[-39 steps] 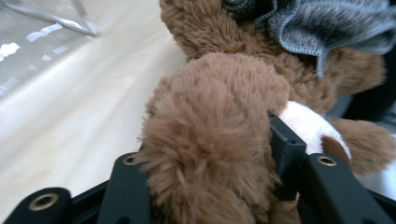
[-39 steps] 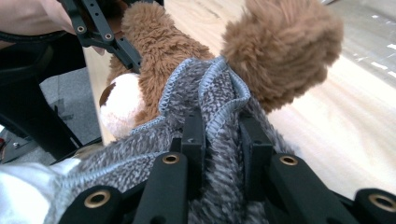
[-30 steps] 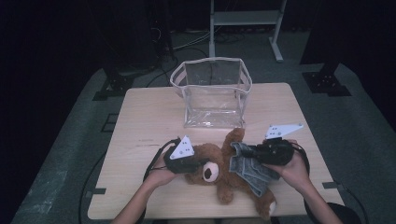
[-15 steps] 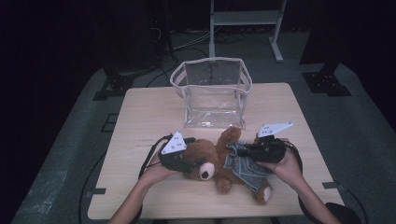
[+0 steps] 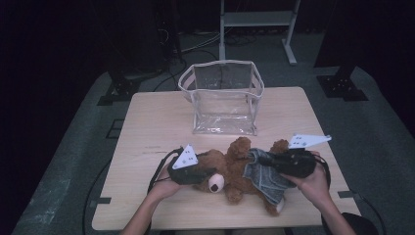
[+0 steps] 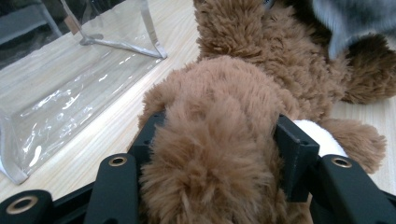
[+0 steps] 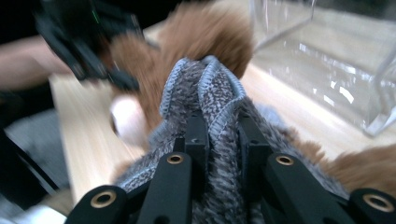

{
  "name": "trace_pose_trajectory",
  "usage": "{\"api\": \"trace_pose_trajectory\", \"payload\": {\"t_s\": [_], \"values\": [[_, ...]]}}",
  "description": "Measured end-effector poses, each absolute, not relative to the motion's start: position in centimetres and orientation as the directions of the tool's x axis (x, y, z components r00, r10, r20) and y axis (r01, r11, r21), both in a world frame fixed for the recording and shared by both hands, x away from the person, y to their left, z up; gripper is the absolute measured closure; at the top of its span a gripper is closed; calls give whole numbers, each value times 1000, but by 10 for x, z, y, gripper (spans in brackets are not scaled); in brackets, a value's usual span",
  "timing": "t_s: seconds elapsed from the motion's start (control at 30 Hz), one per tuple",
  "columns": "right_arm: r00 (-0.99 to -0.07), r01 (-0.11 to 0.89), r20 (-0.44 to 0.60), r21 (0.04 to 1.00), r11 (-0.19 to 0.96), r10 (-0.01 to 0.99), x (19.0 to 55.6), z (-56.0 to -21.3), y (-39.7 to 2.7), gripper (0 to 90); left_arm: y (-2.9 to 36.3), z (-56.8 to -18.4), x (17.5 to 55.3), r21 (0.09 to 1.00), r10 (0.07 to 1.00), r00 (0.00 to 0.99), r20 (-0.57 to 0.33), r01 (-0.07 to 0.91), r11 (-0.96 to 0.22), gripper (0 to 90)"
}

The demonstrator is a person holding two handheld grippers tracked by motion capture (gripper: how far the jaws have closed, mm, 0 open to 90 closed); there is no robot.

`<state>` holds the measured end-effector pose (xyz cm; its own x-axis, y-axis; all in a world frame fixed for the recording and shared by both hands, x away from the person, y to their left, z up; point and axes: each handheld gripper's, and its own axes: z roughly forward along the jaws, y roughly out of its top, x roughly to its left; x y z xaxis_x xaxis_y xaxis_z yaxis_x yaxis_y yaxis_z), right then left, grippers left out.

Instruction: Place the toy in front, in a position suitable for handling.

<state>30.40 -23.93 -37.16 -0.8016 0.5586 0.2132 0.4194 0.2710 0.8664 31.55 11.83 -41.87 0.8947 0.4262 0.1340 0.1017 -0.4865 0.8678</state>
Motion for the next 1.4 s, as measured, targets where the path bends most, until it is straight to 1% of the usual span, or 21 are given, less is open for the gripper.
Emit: {"api": "trace_pose_trajectory", "payload": {"t_s": [0.1, 0.2, 0.27, 0.33, 0.37, 0.4, 0.5, 0.63, 0.67, 0.77, 0.83, 0.9, 0.97, 1.1, 1.17, 1.27, 1.4], "values": [[-817, 386, 209, 891, 240, 537, 303, -347, -242, 770, 119, -420, 313, 874, 415, 898, 148, 78, -480, 453], [-811, 395, 215, 887, 238, 544, 308, -329, -236, 770, 119, -420, 311, 875, 405, 900, 163, 57, -480, 452], [-794, 416, 208, 871, 260, 572, 316, -326, -229, 770, 119, -420, 308, 871, 397, 899, 184, 38, -490, 452], [-792, 453, 251, 853, 260, 557, 326, -329, -222, 770, 119, -420, 307, 870, 392, 899, 195, 26, -492, 453], [-792, 461, 253, 845, 272, 556, 329, -332, -218, 770, 119, -421, 306, 872, 390, 899, 200, 19, -489, 453], [-790, 483, 262, 823, 299, 554, 332, -337, -211, 770, 119, -421, 306, 872, 388, 899, 202, 15, -489, 453], [-801, 508, 280, 785, 354, 529, 334, -355, -194, 770, 118, -421, 306, 873, 394, 897, 201, 19, -488, 452], [-821, 507, 290, 767, 394, 492, 328, -372, -174, 771, 115, -421, 305, 867, 391, 895, 214, 11, -498, 450], [-835, 494, 283, 764, 415, 472, 324, -375, -167, 771, 115, -421, 305, 864, 390, 894, 221, 6, -503, 451], [-864, 461, 265, 760, 458, 428, 314, -374, -154, 769, 115, -422, 304, 864, 388, 893, 227, -2, -503, 453], [-870, 449, 263, 773, 448, 417, 312, -367, -155, 769, 116, -422, 303, 865, 387, 892, 233, -8, -502, 455], [-859, 448, 258, 798, 404, 442, 315, -357, -164, 770, 116, -422, 302, 865, 386, 891, 238, -14, -502, 457], [-836, 468, 280, 812, 349, 471, 321, -351, -173, 771, 116, -422, 302, 863, 381, 892, 243, -19, -505, 458], [-781, 513, 299, 807, 291, 548, 337, -352, -190, 773, 116, -423, 302, 865, 381, 891, 246, -25, -501, 459], [-769, 531, 305, 793, 297, 561, 341, -359, -192, 774, 116, -423, 302, 865, 382, 891, 245, -23, -501, 459], [-775, 547, 301, 759, 352, 555, 337, -376, -182, 775, 115, -422, 301, 859, 381, 890, 251, -24, -511, 459], [-800, 509, 260, 771, 383, 541, 319, -383, -171, 776, 115, -422, 300, 855, 377, 890, 257, -27, -518, 458]]}}
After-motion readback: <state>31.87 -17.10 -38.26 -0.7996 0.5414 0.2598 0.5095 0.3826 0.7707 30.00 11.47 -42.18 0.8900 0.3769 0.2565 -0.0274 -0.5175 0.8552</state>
